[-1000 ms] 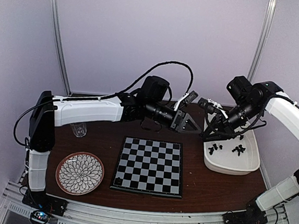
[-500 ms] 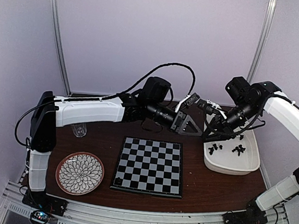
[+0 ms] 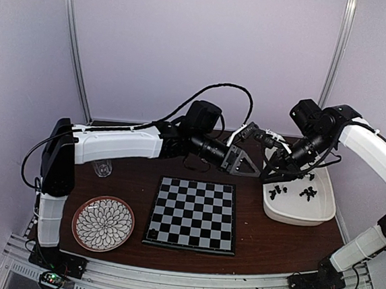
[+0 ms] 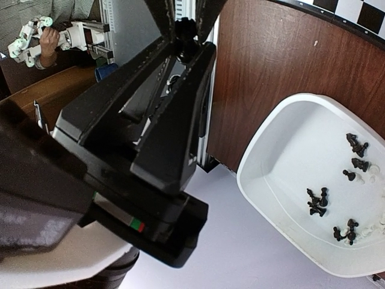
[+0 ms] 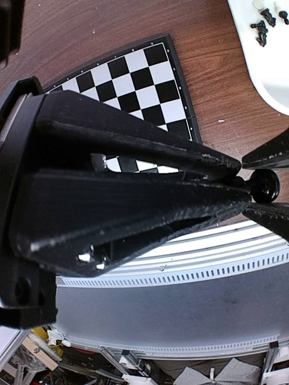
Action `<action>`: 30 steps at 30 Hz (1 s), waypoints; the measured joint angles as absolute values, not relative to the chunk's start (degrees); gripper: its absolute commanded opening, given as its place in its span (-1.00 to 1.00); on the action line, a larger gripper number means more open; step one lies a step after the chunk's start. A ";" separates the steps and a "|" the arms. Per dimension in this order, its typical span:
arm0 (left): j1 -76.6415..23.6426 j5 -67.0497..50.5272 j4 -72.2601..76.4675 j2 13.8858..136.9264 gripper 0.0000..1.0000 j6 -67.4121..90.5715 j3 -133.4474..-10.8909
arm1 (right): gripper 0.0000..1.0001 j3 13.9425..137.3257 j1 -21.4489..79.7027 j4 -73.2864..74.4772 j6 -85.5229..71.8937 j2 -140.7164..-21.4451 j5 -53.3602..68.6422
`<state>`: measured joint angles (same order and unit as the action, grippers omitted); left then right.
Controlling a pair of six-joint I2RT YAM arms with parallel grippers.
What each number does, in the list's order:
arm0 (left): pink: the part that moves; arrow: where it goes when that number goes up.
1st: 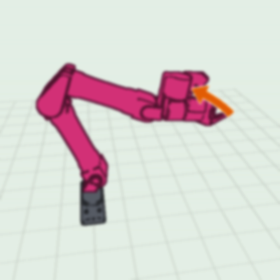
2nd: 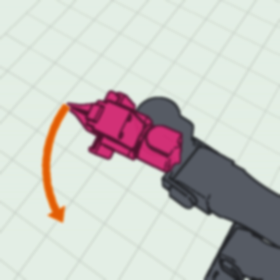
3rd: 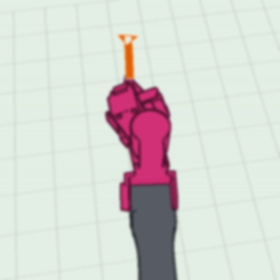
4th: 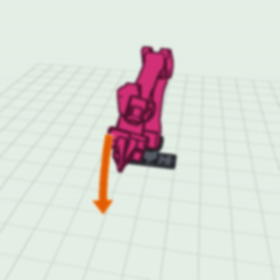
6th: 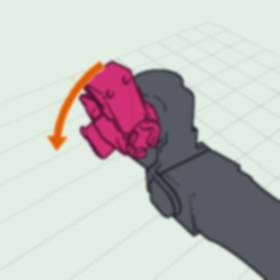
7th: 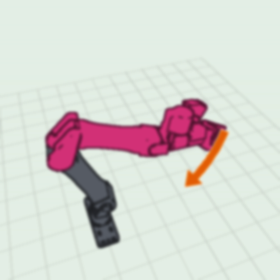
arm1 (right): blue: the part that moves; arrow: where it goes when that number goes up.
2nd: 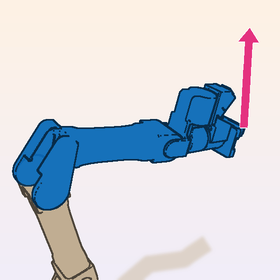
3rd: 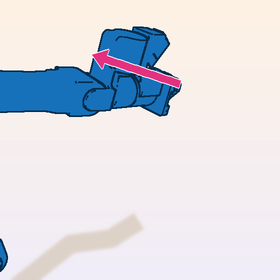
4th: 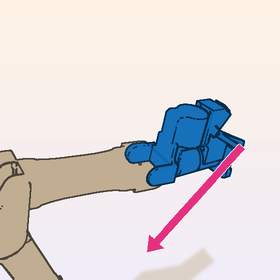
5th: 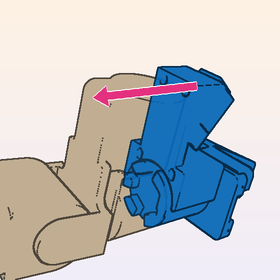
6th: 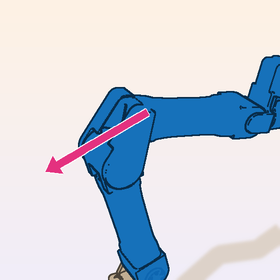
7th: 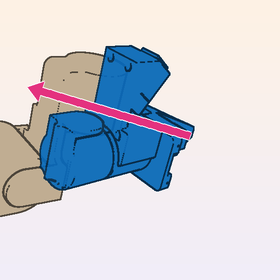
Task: Set up the chess pieces on the board
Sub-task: Pass from the right arm to the left, then place the rook at a8.
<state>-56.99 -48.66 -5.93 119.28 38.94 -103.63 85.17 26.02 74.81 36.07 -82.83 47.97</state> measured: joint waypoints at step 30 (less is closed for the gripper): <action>-64.84 -19.42 -52.29 119.20 -0.96 4.14 -111.44 | 0.21 67.70 -13.19 58.52 26.70 -84.49 60.18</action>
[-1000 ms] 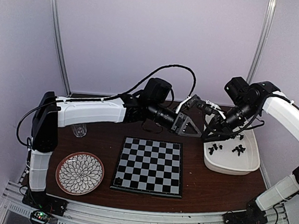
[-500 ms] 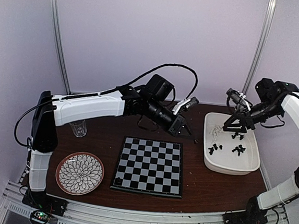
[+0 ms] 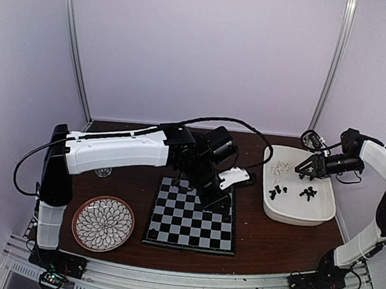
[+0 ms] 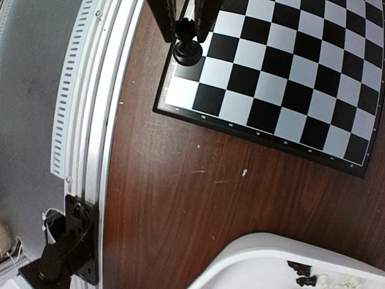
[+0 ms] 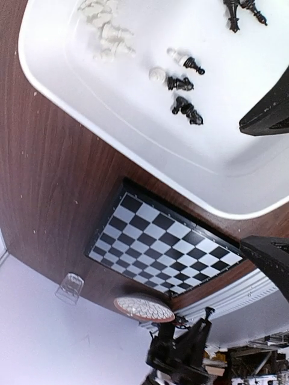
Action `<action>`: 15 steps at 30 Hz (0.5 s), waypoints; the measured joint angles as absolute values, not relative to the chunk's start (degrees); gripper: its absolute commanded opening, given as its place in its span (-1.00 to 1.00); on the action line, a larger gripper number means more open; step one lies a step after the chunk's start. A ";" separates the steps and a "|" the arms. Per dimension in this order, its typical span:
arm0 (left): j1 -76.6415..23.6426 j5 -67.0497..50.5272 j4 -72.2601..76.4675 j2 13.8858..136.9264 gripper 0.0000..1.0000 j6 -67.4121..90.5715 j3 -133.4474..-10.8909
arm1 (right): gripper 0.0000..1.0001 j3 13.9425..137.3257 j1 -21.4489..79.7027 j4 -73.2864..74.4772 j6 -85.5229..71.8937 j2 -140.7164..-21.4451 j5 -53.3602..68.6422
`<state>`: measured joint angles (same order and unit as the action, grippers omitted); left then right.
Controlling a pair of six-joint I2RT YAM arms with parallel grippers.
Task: Set up the chess pieces on the board
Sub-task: Place the rook at a8.
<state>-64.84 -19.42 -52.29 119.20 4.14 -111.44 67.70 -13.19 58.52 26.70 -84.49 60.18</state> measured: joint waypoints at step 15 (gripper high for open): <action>-71.33 -14.46 -57.14 126.32 -0.97 -2.09 -116.16 | 0.21 65.19 -12.93 50.54 23.64 -83.55 55.35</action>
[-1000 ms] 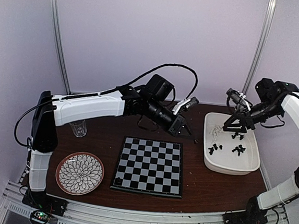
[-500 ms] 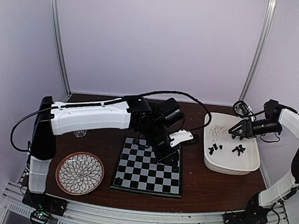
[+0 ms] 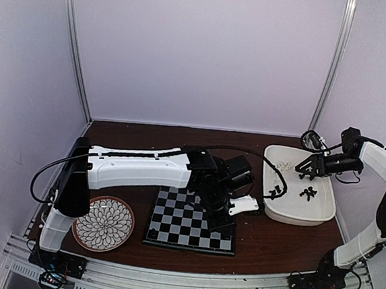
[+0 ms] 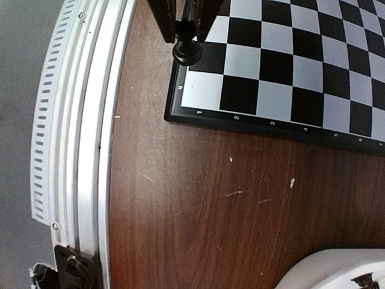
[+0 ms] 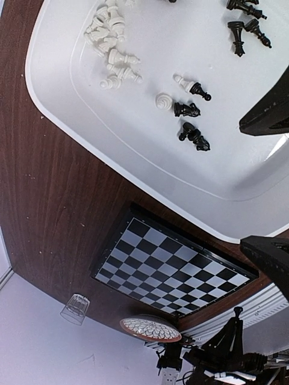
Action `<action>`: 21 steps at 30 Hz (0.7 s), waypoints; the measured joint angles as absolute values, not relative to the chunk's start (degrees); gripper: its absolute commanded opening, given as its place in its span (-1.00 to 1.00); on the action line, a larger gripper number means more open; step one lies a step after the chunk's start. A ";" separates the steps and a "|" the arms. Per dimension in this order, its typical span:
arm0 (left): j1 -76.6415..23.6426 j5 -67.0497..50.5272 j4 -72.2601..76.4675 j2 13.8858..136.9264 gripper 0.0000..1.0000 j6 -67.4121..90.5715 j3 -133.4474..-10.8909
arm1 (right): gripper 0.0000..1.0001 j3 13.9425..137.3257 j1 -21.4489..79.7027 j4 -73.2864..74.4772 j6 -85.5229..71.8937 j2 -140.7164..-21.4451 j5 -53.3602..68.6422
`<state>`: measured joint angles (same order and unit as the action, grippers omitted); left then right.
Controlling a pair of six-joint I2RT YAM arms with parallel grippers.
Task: Set up the chess pieces on the board
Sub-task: Place the rook at a8.
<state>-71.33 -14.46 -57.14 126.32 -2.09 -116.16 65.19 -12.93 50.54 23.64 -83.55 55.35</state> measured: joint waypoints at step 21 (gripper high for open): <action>-71.57 -10.87 -60.77 134.10 -0.99 -0.99 -123.48 | 0.20 65.19 -11.20 50.59 24.14 -83.57 55.31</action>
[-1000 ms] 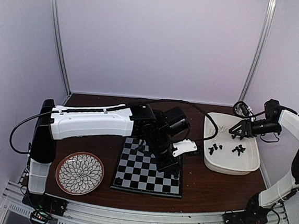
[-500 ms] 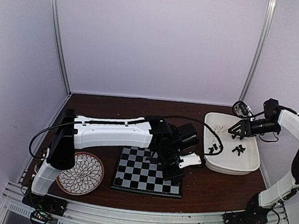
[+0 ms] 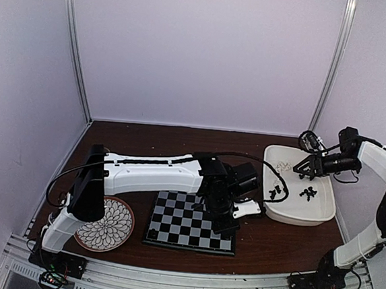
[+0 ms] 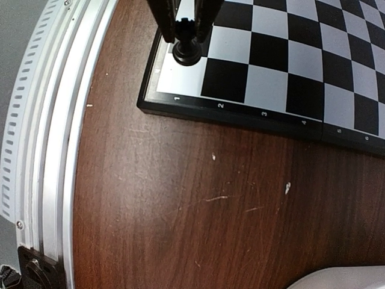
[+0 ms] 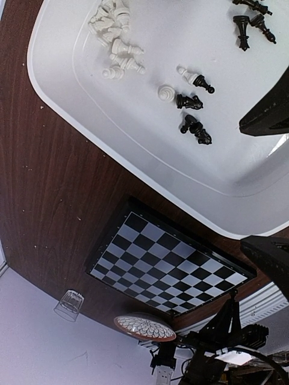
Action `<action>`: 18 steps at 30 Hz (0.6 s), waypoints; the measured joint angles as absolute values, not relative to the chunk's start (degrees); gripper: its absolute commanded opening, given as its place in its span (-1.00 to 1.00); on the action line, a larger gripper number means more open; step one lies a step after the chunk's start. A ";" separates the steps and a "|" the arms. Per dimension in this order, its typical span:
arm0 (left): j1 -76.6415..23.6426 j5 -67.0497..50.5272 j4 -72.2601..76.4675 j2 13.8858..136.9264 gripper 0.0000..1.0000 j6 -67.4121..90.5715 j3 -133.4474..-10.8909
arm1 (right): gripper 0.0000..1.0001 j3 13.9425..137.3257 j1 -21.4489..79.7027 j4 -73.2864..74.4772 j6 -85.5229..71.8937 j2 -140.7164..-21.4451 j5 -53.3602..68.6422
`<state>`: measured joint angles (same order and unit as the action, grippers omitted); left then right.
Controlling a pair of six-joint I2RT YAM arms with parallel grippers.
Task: Set up the chess pieces on the board
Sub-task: Place the rook at a8.
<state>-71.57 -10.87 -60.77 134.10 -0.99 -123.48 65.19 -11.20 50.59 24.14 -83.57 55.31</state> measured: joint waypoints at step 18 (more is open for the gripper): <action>-71.57 -10.72 -61.28 136.20 -0.99 -0.71 -123.48 | 0.21 65.19 -10.50 50.78 25.06 -83.57 55.29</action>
<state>-71.57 -10.72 -61.28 136.20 -0.71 -123.48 65.19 -10.50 50.78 25.06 -83.57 55.29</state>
